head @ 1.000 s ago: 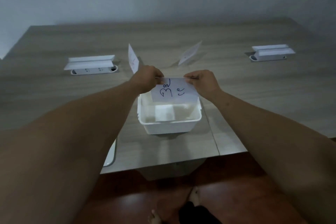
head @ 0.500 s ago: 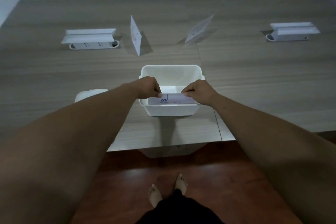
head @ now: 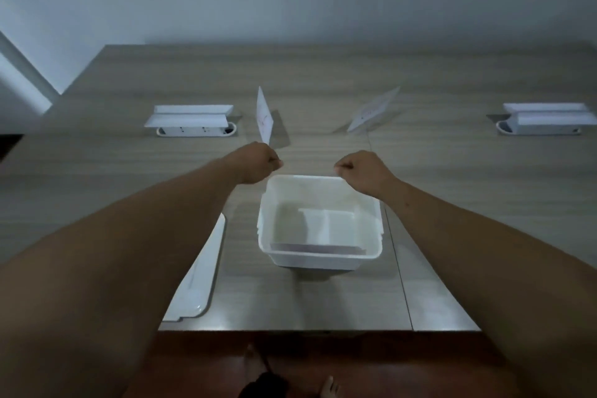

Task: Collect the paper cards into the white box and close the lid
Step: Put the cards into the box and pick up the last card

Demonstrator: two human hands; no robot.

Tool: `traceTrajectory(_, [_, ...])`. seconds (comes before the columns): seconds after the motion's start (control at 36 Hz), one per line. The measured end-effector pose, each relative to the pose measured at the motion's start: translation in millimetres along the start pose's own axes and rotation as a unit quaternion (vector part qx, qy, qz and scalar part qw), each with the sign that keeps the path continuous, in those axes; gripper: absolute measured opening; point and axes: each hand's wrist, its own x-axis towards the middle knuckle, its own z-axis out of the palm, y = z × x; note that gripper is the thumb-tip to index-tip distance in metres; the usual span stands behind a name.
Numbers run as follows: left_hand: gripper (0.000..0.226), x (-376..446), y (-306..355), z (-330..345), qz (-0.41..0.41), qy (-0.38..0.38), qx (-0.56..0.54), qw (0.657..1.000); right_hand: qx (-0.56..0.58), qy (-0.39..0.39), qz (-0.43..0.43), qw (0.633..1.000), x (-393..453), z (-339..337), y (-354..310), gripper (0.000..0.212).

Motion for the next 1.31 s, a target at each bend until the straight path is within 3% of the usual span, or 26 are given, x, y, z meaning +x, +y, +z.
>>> traceTrajectory(0.28, [0.039, 67.1, -65.4, -70.1, -0.006, 0.018, 0.052, 0.998, -0.013, 0.001, -0.009, 1.000, 108.1, 7.9, -57.0, 0.030])
traceTrajectory(0.39, [0.053, 108.3, -101.5, -84.4, 0.003, 0.029, 0.046, 0.999, -0.003, -0.001, 0.032, 0.999, 151.9, 27.9, -69.8, 0.035])
traceTrajectory(0.53, [0.054, 171.9, -151.7, -95.8, 0.009, 0.013, 0.046, 0.999, 0.034, 0.016, 0.092, 0.995, 223.9, 60.9, -94.1, 0.036])
traceTrajectory(0.72, [0.055, 251.0, -201.3, -87.9, 0.022, -0.032, 0.046, 0.998, 0.031, 0.017, 0.158, 0.987, 299.9, 117.3, -106.6, 0.032])
traceTrajectory(0.81, [0.057, 269.5, -212.5, -82.3, 0.028, -0.040, 0.045, 0.998, 0.037, 0.046, 0.187, 0.981, 311.1, 131.9, -106.2, 0.021])
traceTrajectory(0.89, [0.063, 284.5, -221.5, -76.1, 0.041, -0.023, 0.029, 0.998, 0.026, 0.087, 0.195, 0.977, 315.7, 136.9, -105.8, 0.009])
traceTrajectory(1.06, [0.082, 293.0, -215.0, -78.1, 0.099, 0.070, -0.012, 0.993, 0.043, 0.111, 0.155, 0.981, 305.0, 118.4, -102.9, 0.014])
traceTrajectory(1.31, [0.024, 252.9, -168.2, -94.9, 0.161, 0.088, -0.034, 0.983, 0.053, 0.120, 0.080, 0.988, 260.0, 63.0, -106.8, 0.018])
